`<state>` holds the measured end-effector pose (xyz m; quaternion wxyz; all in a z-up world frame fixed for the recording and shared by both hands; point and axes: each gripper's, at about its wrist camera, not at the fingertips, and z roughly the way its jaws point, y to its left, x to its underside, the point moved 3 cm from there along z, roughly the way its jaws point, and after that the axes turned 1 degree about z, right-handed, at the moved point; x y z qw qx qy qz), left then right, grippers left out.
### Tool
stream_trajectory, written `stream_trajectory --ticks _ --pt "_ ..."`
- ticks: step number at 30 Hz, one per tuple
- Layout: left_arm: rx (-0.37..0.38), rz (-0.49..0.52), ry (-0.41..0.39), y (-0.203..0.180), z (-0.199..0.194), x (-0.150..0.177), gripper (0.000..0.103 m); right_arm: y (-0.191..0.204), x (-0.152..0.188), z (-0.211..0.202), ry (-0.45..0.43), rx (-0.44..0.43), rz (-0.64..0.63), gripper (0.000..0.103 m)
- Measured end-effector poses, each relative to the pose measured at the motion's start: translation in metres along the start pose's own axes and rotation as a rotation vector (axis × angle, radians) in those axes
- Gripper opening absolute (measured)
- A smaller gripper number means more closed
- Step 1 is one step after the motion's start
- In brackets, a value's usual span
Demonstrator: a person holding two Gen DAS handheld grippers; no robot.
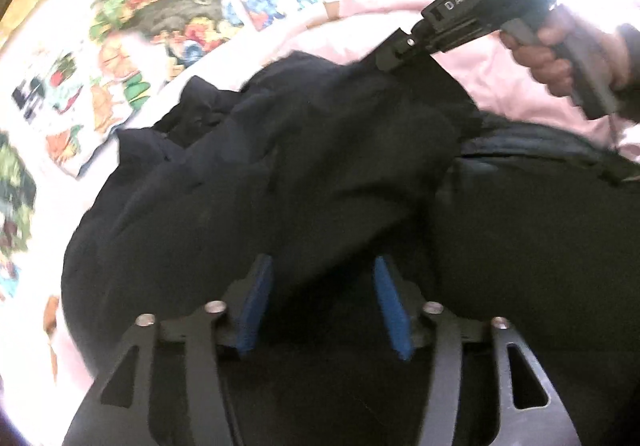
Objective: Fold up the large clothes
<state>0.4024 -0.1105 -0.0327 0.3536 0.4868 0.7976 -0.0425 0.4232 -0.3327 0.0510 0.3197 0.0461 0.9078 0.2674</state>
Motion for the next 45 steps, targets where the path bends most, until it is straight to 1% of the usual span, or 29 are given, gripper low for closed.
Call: stream_trajectory --ticks 1,2,4,5,6,7,8,9,10,13,14,15,17,19,20,22,24,26,27,28,30,32,34,35,37,39,40,41,45 --pt "0.010 -0.025 -0.016 0.006 -0.009 0.002 0.052 0.004 -0.006 -0.003 -0.022 0.013 -0.029 0.007" --pt "0.018 -0.074 -0.040 0.016 -0.023 0.005 0.052 0.009 -0.013 -0.005 -0.044 0.033 -0.060 0.007" --pt "0.003 -0.155 -0.067 0.034 -0.039 0.007 0.053 0.019 -0.027 -0.006 -0.089 0.100 -0.147 0.007" --pt "-0.014 -0.218 -0.079 0.049 -0.048 0.009 0.055 0.022 -0.031 -0.003 -0.104 0.133 -0.180 0.007" --pt "-0.052 -0.282 -0.089 0.066 -0.054 0.010 0.057 0.024 -0.035 0.001 -0.114 0.166 -0.211 0.007" --pt "-0.092 -0.326 -0.090 0.078 -0.058 0.011 0.063 0.027 -0.039 0.006 -0.120 0.191 -0.229 0.007" --pt "-0.150 -0.374 -0.088 0.093 -0.061 0.014 0.066 0.027 -0.043 0.012 -0.128 0.220 -0.244 0.007" --pt "-0.188 -0.402 -0.083 0.103 -0.062 0.016 0.066 0.027 -0.045 0.017 -0.131 0.239 -0.249 0.007" --pt "-0.192 -0.411 -0.075 0.109 -0.061 0.019 0.066 0.025 -0.047 0.022 -0.138 0.260 -0.255 0.007" --pt "-0.116 -0.378 -0.040 0.106 -0.053 0.030 0.066 0.016 -0.053 0.034 -0.154 0.307 -0.249 0.007" --pt "-0.104 -0.358 -0.031 0.101 -0.051 0.034 0.066 0.014 -0.056 0.036 -0.156 0.319 -0.249 0.007" --pt "-0.110 -0.329 -0.017 0.095 -0.048 0.037 0.066 0.011 -0.056 0.039 -0.158 0.334 -0.252 0.007" --pt "-0.147 -0.283 0.016 0.087 -0.041 0.039 0.066 0.005 -0.057 0.047 -0.152 0.353 -0.250 0.007" --pt "-0.147 -0.283 0.027 0.086 -0.039 0.040 0.066 -0.002 -0.056 0.056 -0.144 0.382 -0.255 0.007" --pt "-0.142 -0.303 0.030 0.088 -0.039 0.038 0.066 -0.006 -0.055 0.063 -0.140 0.411 -0.270 0.007" --pt "-0.133 -0.341 0.018 0.095 -0.039 0.041 0.066 -0.012 -0.052 0.078 -0.119 0.448 -0.295 0.007" --pt "-0.103 -0.407 -0.042 0.103 -0.049 0.041 0.066 -0.016 -0.044 0.097 -0.093 0.501 -0.343 0.008" --pt "-0.072 -0.452 -0.107 0.111 -0.059 0.042 0.068 -0.016 -0.035 0.109 -0.088 0.550 -0.415 0.009" --pt "-0.080 -0.463 -0.121 0.117 -0.061 0.040 0.070 -0.016 -0.031 0.113 -0.089 0.566 -0.440 0.009" --pt "-0.114 -0.473 -0.127 0.120 -0.063 0.038 0.073 -0.017 -0.029 0.115 -0.088 0.573 -0.449 0.009" --pt "-0.172 -0.495 -0.096 0.130 -0.057 0.031 0.073 -0.021 -0.028 0.120 -0.080 0.578 -0.442 0.010" --pt "-0.183 -0.533 -0.054 0.139 -0.045 0.030 0.073 -0.025 -0.028 0.121 -0.074 0.580 -0.432 0.011" --pt "-0.170 -0.551 0.000 0.142 -0.028 0.033 0.073 -0.026 -0.027 0.119 -0.078 0.575 -0.422 0.013" --pt "-0.185 -0.540 0.025 0.142 -0.021 0.036 0.073 -0.026 -0.027 0.118 -0.082 0.576 -0.419 0.018" --pt "-0.214 -0.500 0.056 0.139 -0.012 0.039 0.073 -0.026 -0.027 0.116 -0.087 0.581 -0.415 0.023" --pt "-0.231 -0.472 0.055 0.133 -0.014 0.040 0.073 -0.028 -0.026 0.113 -0.098 0.572 -0.398 0.027" --pt "-0.226 -0.467 0.047 0.133 -0.015 0.041 0.073 -0.029 -0.026 0.110 -0.105 0.566 -0.385 0.030" --pt "-0.209 -0.457 0.026 0.130 -0.022 0.041 0.073 -0.031 -0.027 0.108 -0.109 0.561 -0.371 0.035" --pt "-0.143 -0.399 -0.054 0.121 -0.042 0.046 0.073 -0.036 -0.027 0.089 -0.126 0.491 -0.304 0.046"
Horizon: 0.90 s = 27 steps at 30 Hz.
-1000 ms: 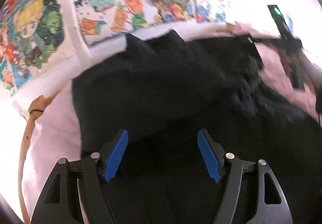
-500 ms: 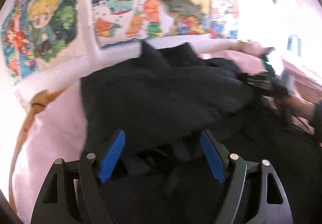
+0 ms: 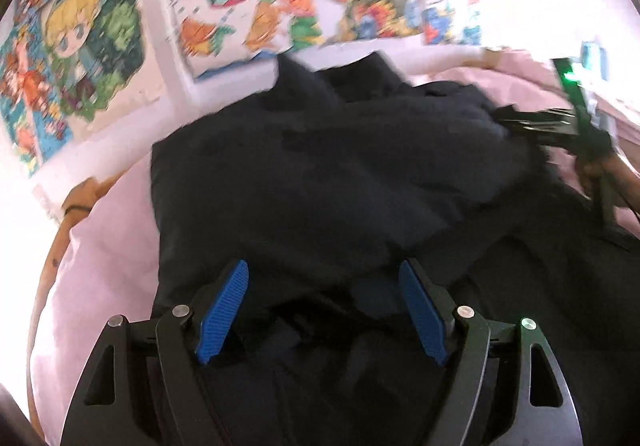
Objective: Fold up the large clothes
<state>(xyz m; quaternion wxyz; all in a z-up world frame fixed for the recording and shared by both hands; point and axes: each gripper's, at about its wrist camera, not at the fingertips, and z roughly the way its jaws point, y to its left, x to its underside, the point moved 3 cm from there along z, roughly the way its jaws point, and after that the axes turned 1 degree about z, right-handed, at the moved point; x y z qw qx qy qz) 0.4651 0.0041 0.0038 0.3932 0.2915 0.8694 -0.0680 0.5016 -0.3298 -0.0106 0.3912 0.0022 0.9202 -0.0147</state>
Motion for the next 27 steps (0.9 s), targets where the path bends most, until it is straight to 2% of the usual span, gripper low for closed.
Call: stream_trajectory --ticks 2,4,7,9,13,18,24,27 --pt "0.046 0.062 -0.012 -0.010 -0.009 0.008 0.074 -0.005 0.001 -0.010 -0.009 -0.026 0.019 0.057" --pt "0.067 0.138 0.016 -0.023 -0.006 0.014 0.074 -0.006 0.003 -0.021 -0.019 -0.045 0.014 0.061" --pt "0.037 0.203 0.069 -0.038 0.006 0.021 0.074 -0.001 0.008 -0.035 -0.025 -0.080 -0.003 0.063" --pt "-0.028 0.219 0.122 -0.041 0.024 0.020 0.074 0.006 0.012 -0.041 -0.027 -0.100 -0.021 0.063" --pt "-0.126 0.162 0.165 -0.028 0.048 0.013 0.074 0.023 0.017 -0.045 -0.017 -0.115 -0.075 0.064" --pt "-0.185 0.087 0.158 -0.014 0.056 -0.003 0.074 0.035 0.019 -0.041 -0.015 -0.110 -0.122 0.064" --pt "-0.202 0.029 0.194 -0.003 0.078 -0.019 0.076 0.040 0.024 -0.019 0.019 -0.065 -0.156 0.064" --pt "-0.198 0.042 0.188 -0.009 0.071 -0.013 0.076 0.037 0.026 -0.017 0.024 -0.074 -0.135 0.064"
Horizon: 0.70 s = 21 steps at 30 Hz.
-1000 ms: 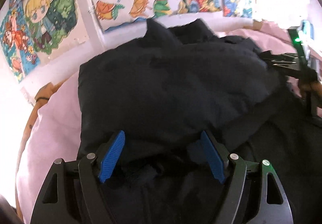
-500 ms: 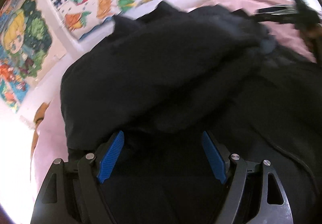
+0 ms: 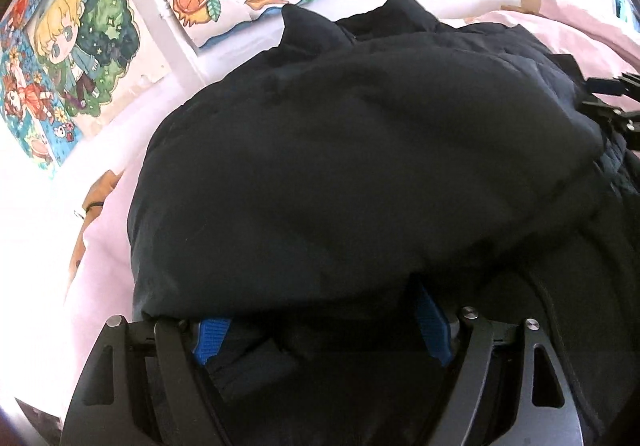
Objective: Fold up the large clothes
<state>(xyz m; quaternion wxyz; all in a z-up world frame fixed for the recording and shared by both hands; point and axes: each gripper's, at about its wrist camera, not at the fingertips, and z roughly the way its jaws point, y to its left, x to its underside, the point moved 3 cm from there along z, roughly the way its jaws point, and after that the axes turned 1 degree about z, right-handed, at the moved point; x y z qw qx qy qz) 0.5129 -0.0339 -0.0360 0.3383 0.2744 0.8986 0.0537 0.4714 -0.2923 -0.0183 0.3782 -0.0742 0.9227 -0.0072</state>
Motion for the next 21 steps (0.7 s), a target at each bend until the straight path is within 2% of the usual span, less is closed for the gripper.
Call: stream_trajectory --ticks 3,5,8,10,13,15,18,21 --pt "0.044 0.020 -0.020 -0.002 -0.019 0.011 0.076 -0.002 0.001 -0.007 -0.008 -0.022 0.011 0.067" --pt "0.095 0.021 -0.048 -0.001 -0.037 0.019 0.076 -0.006 0.001 -0.013 -0.013 -0.063 0.035 0.074" --pt "0.194 0.006 -0.093 0.003 -0.067 0.026 0.076 -0.007 -0.001 -0.022 -0.022 -0.094 0.051 0.078" --pt "0.234 -0.014 -0.132 0.010 -0.084 0.020 0.076 -0.007 -0.005 -0.028 -0.032 -0.117 0.058 0.079" --pt "0.261 -0.070 -0.163 0.025 -0.096 -0.009 0.080 -0.008 -0.025 -0.037 -0.059 -0.133 0.073 0.083" --pt "0.252 -0.086 -0.182 0.032 -0.096 -0.033 0.084 -0.010 -0.043 -0.035 -0.055 -0.161 0.113 0.084" --pt "0.242 -0.109 -0.196 0.046 -0.081 -0.082 0.087 -0.018 -0.075 -0.020 -0.018 -0.218 0.188 0.084" --pt "0.252 -0.153 -0.187 0.065 -0.044 -0.137 0.087 -0.031 -0.109 0.009 0.035 -0.215 0.268 0.084"
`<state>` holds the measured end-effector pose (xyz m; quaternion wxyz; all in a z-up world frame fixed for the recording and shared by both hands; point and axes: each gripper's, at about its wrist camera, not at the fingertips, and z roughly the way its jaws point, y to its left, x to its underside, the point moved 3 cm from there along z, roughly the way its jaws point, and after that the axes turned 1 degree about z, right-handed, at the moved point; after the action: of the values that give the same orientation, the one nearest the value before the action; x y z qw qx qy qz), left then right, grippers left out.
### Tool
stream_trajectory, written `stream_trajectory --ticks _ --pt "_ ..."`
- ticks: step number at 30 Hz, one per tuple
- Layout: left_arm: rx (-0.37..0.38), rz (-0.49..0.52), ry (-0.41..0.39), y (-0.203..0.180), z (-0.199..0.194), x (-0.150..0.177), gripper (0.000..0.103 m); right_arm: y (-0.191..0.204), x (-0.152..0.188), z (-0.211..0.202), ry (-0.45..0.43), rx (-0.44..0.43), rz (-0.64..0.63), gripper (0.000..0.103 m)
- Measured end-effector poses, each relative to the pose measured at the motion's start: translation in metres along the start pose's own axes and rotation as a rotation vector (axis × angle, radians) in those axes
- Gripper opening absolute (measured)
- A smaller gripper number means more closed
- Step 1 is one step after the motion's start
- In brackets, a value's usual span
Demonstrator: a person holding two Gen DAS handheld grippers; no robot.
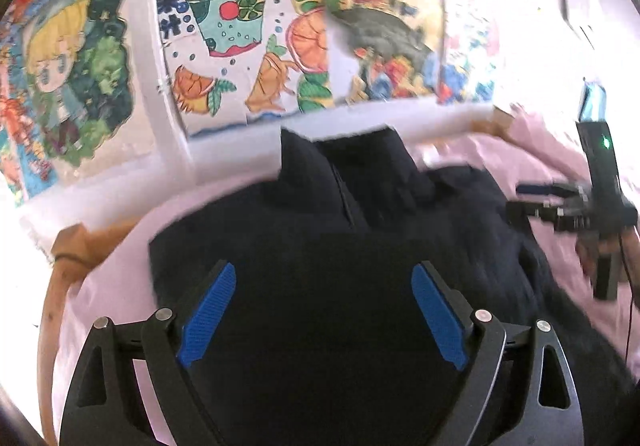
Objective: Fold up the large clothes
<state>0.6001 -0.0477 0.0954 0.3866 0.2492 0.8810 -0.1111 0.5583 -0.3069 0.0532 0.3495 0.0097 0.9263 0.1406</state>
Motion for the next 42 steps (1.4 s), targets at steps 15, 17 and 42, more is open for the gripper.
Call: stream_trajectory --ticks 15,17,42 --pt "-0.019 -0.228 0.049 0.071 0.124 -0.065 0.086 -0.006 -0.085 0.114 -0.014 -0.041 0.271 0.081" --pt "-0.005 -0.283 0.057 0.079 0.133 -0.063 0.086 -0.004 -0.086 0.124 -0.015 -0.028 0.274 0.072" --pt "0.150 -0.424 -0.083 0.082 0.071 -0.062 0.001 0.037 -0.068 0.049 -0.151 -0.014 0.045 0.015"
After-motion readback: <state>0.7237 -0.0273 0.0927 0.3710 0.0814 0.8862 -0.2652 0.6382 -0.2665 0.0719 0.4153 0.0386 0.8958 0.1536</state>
